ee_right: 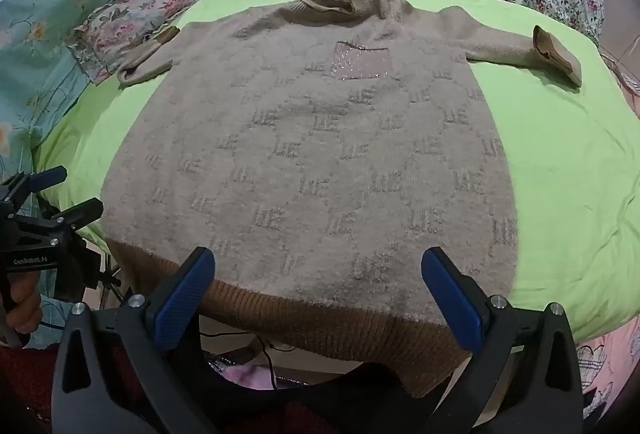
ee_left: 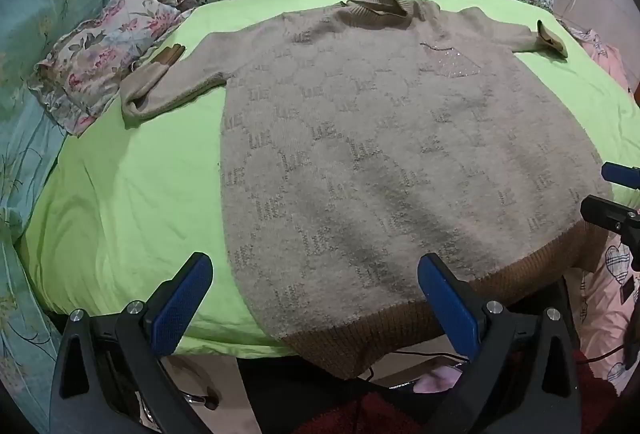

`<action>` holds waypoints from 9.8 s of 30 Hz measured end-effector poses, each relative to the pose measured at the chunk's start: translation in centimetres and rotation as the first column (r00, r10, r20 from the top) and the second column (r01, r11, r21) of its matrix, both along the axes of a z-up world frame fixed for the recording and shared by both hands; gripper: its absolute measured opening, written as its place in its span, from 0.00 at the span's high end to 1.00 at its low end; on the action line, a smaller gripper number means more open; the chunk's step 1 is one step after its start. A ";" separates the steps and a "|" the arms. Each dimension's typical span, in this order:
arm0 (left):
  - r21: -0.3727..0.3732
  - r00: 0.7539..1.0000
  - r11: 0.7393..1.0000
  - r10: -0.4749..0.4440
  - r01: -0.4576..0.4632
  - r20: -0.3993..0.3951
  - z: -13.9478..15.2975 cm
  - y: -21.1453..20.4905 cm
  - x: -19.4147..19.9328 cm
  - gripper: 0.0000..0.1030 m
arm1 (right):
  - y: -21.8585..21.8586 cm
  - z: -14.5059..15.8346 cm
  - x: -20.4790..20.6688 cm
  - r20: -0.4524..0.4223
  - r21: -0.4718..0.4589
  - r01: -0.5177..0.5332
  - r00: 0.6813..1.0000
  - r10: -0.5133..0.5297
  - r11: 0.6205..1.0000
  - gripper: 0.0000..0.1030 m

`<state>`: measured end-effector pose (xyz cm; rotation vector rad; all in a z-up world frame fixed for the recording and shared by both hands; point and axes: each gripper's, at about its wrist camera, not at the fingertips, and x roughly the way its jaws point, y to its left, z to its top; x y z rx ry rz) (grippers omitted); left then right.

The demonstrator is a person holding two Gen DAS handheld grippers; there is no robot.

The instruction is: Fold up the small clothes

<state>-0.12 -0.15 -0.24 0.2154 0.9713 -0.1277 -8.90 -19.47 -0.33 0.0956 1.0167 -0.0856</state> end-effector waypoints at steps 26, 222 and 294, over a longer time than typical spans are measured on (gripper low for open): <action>-0.008 1.000 1.000 0.000 0.000 -0.005 -0.1 0.0 0.7 0.00 | 0.2 -0.2 0.2 0.019 0.008 -0.001 1.000 0.001 1.000 0.00; -0.565 0.989 0.819 0.014 -0.095 -0.145 -4.4 0.2 32.0 0.86 | -10.3 1.1 22.5 0.126 0.611 0.089 0.970 -0.207 0.786 0.39; -0.174 0.932 0.918 0.363 -0.356 0.014 -0.8 21.2 38.3 0.20 | -6.0 -3.5 18.5 -0.012 0.405 0.070 0.997 -0.071 0.912 0.48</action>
